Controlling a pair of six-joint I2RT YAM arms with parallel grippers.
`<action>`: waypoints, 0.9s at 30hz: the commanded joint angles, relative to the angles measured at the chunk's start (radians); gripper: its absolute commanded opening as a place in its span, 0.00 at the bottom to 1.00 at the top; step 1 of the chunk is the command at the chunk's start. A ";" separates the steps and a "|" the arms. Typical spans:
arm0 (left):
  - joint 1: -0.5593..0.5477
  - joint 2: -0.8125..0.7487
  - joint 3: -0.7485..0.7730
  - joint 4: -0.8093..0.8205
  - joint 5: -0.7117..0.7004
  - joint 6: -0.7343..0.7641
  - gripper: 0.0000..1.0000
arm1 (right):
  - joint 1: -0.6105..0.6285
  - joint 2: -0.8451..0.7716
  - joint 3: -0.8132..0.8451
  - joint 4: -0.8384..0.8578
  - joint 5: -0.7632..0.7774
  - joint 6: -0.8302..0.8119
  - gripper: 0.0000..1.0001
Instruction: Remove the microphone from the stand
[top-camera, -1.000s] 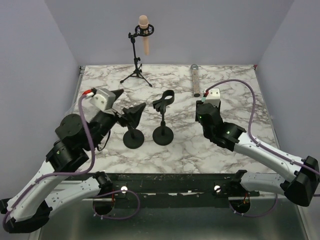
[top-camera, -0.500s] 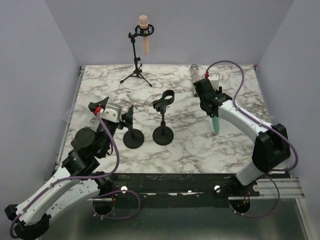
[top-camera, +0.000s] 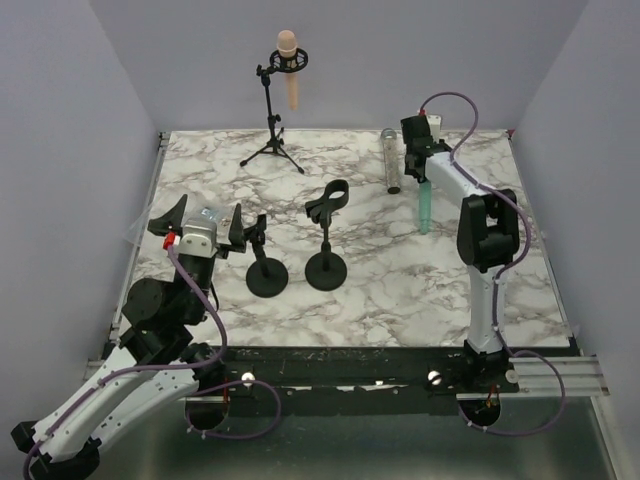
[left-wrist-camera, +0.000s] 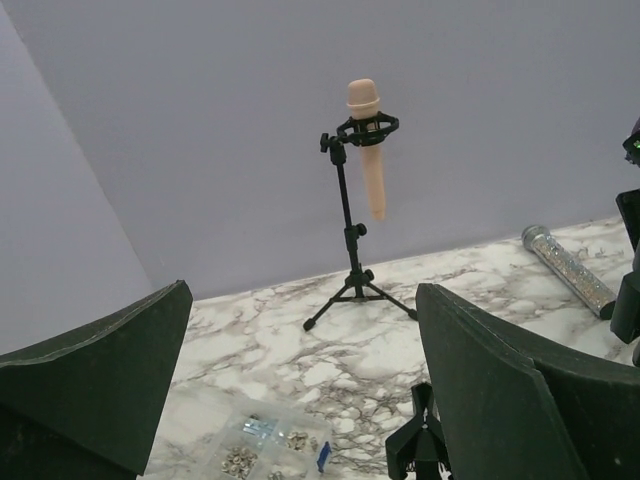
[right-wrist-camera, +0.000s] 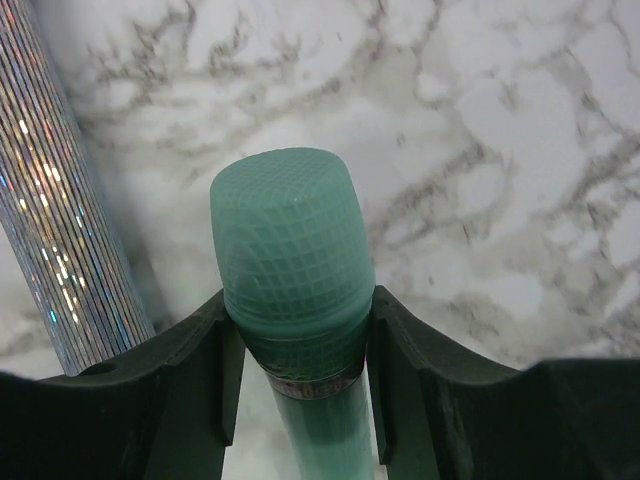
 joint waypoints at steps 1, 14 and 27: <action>0.004 -0.021 -0.018 0.064 -0.039 0.051 0.98 | -0.045 0.175 0.252 0.025 -0.088 -0.065 0.01; 0.005 0.009 -0.045 0.121 -0.047 0.090 0.98 | -0.109 0.404 0.554 0.142 -0.282 -0.158 0.13; 0.019 0.032 -0.064 0.152 -0.037 0.107 0.97 | -0.122 0.565 0.712 0.225 -0.338 -0.094 0.24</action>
